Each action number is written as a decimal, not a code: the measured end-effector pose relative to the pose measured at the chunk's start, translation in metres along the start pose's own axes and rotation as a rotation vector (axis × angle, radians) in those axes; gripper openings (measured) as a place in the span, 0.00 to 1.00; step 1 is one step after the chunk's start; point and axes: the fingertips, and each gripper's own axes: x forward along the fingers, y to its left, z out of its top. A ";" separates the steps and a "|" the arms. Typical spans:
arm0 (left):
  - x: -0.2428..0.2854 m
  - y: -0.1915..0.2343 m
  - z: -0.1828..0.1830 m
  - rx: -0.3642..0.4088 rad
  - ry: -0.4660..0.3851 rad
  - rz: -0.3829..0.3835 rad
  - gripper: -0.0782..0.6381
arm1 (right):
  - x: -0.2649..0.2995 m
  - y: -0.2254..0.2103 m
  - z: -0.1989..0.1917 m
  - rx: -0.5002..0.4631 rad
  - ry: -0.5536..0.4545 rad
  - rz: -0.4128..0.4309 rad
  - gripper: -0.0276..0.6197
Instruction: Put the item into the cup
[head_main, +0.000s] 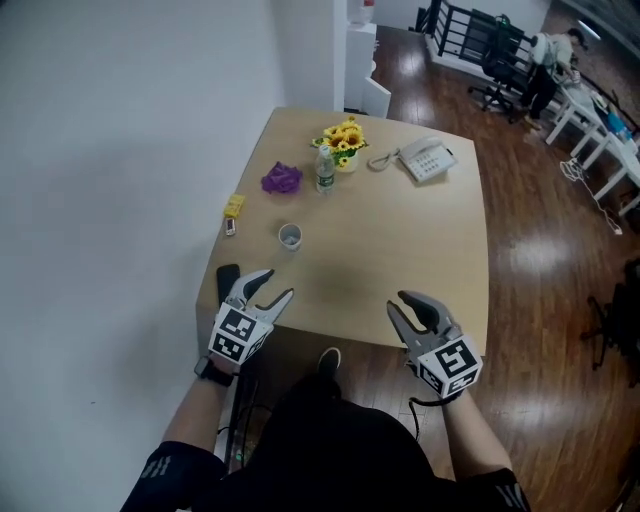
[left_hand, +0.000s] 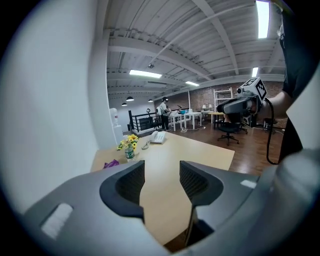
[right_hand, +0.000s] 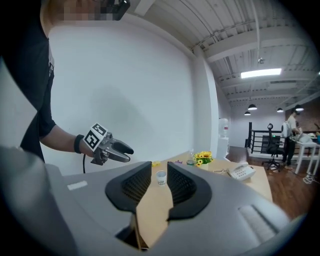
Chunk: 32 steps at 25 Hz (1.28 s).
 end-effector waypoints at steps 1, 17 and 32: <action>-0.009 -0.010 -0.002 -0.001 -0.001 -0.001 0.41 | -0.012 0.006 -0.002 0.002 -0.005 -0.007 0.22; -0.116 -0.157 -0.027 -0.058 -0.021 -0.066 0.43 | -0.150 0.086 -0.034 0.056 -0.032 -0.044 0.09; -0.160 -0.175 -0.005 -0.015 -0.104 -0.180 0.44 | -0.161 0.114 -0.019 0.089 -0.070 -0.144 0.06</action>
